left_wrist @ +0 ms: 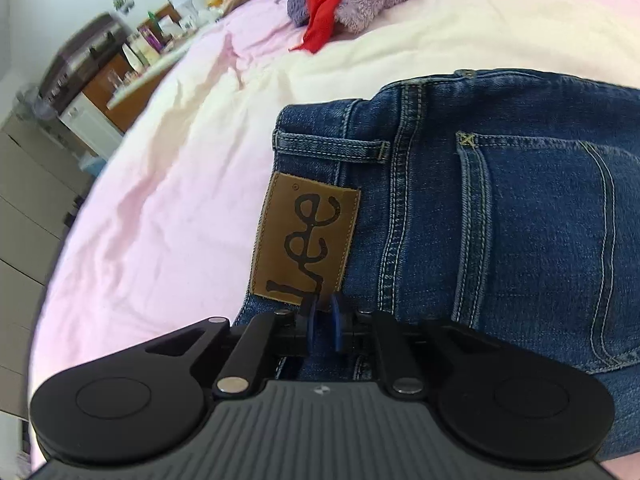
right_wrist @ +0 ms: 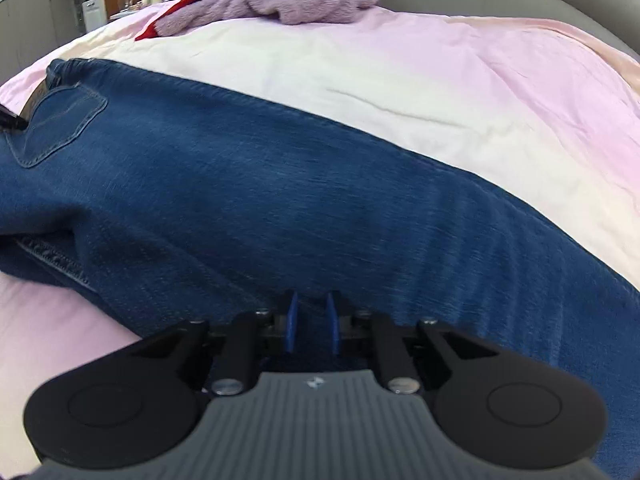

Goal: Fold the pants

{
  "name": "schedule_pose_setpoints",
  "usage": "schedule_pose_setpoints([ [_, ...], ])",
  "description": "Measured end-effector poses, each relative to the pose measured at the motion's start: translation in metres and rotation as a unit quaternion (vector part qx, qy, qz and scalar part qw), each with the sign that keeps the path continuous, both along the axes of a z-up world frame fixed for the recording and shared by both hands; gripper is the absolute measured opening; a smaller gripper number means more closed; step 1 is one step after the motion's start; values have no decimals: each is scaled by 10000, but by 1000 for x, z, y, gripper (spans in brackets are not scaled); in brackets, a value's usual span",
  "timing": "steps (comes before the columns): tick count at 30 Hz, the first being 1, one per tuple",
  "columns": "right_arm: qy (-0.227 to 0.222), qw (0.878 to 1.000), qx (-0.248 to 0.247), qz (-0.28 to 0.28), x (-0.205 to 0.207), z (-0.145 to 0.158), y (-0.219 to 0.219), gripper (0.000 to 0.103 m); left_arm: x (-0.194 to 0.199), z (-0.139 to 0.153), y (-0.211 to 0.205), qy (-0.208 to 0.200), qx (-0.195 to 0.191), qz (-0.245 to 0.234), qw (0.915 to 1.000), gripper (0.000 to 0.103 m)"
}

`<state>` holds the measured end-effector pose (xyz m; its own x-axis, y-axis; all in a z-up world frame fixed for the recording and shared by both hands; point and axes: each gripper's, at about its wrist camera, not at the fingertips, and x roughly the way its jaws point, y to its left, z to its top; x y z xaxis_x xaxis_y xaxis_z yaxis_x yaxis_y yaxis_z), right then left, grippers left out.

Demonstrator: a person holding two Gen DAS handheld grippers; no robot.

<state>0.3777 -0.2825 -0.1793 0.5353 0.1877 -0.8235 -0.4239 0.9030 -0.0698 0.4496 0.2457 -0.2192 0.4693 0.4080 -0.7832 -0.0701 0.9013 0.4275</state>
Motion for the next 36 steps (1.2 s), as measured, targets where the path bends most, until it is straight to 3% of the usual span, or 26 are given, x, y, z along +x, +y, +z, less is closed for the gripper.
schedule_pose_setpoints([
  [2,-5,10000,-36,-87,-2,9,0,7,-12,14,-16,-219,324,-133,9991,15],
  [4,10,9997,204,-136,-11,23,-3,15,-28,31,-33,-504,312,-285,9978,15],
  [6,-41,9988,467,-126,-20,36,-4,16,-43,47,-54,-620,-109,-463,9969,16],
  [8,-69,9977,673,-34,-29,45,2,17,-56,59,-79,-597,-785,-717,9925,16],
  [11,-43,9949,994,135,-40,51,20,17,-73,67,-126,-499,-1641,-1189,9780,16],
  [14,-83,9932,1051,488,-54,51,45,28,-84,62,-175,-331,-1994,-1566,9667,16],
  [15,-104,9934,965,613,-58,50,50,32,-87,57,-188,-304,-1976,-1638,9660,18],
  [18,-211,9942,675,809,-66,40,67,32,-85,37,-202,-113,-2036,-1396,9690,18],
  [21,-221,9940,381,1000,-69,30,71,0,-80,21,-186,116,-1879,-986,9771,13],
  [23,-253,9929,102,1160,-72,27,66,0,-77,11,-176,370,-1761,-879,9797,7],
  [27,-62,9925,-279,1188,-76,15,53,0,-75,0,-173,582,-1512,-967,9820,6],
  [33,42,9977,-20,677,-82,32,1,0,-88,19,-182,288,-1182,-1184,9855,8],
  [36,130,9995,257,127,-89,47,-44,14,-94,37,-196,37,-1225,-1297,9840,14],
])
